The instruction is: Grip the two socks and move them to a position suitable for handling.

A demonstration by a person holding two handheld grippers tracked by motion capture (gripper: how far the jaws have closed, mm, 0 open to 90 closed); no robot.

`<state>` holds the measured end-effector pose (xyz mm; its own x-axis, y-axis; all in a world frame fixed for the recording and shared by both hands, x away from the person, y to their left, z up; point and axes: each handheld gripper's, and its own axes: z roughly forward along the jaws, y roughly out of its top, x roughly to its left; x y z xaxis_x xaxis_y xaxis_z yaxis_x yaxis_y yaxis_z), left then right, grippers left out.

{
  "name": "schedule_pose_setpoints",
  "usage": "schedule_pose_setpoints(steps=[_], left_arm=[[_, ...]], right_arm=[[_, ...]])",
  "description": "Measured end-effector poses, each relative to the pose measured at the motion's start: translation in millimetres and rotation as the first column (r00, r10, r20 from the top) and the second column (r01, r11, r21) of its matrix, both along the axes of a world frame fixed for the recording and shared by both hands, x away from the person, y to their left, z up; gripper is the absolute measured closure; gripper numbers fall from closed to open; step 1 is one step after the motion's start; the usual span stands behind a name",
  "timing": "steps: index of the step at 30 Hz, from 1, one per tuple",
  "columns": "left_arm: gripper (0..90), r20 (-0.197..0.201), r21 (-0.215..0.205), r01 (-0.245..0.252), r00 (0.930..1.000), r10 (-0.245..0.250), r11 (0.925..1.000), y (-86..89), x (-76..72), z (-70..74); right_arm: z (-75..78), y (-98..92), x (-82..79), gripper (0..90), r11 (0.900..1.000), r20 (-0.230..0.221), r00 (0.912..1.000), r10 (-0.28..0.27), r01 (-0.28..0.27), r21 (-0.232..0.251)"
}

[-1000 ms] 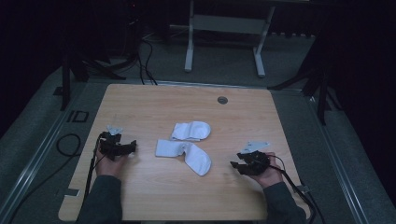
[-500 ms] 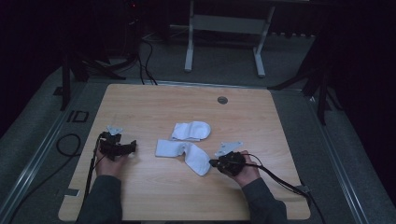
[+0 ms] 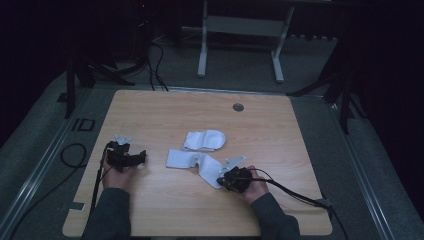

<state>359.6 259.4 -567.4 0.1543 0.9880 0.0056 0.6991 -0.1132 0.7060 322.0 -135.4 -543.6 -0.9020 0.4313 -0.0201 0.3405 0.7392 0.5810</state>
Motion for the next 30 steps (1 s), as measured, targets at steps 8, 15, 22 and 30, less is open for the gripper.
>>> schedule_pose_setpoints(steps=[8,15,22,30], left_arm=[[15.4,0.000,0.000,0.000,1.0000,0.000,1.0000,0.0,0.0,0.0],[15.4,0.000,0.000,0.000,1.0000,0.000,1.0000,0.0,0.0,0.0],[15.4,0.000,0.000,0.000,1.0000,0.000,1.0000,0.0,0.0,0.0],[15.4,0.000,0.000,0.000,1.0000,0.000,1.0000,0.0,0.0,0.0]], right_arm=[[-0.3,-24.9,-0.3,89.7,1.000,-0.009,0.9996,-0.027,0.027,0.004],[2.6,-55.6,19.7,89.6,0.987,0.040,0.9878,-0.150,0.153,-0.057],[18.5,-36.7,15.7,89.6,0.986,0.085,0.9820,-0.169,0.168,0.010],[22.3,18.2,16.5,89.6,0.997,0.083,0.9942,-0.068,0.065,0.040]])
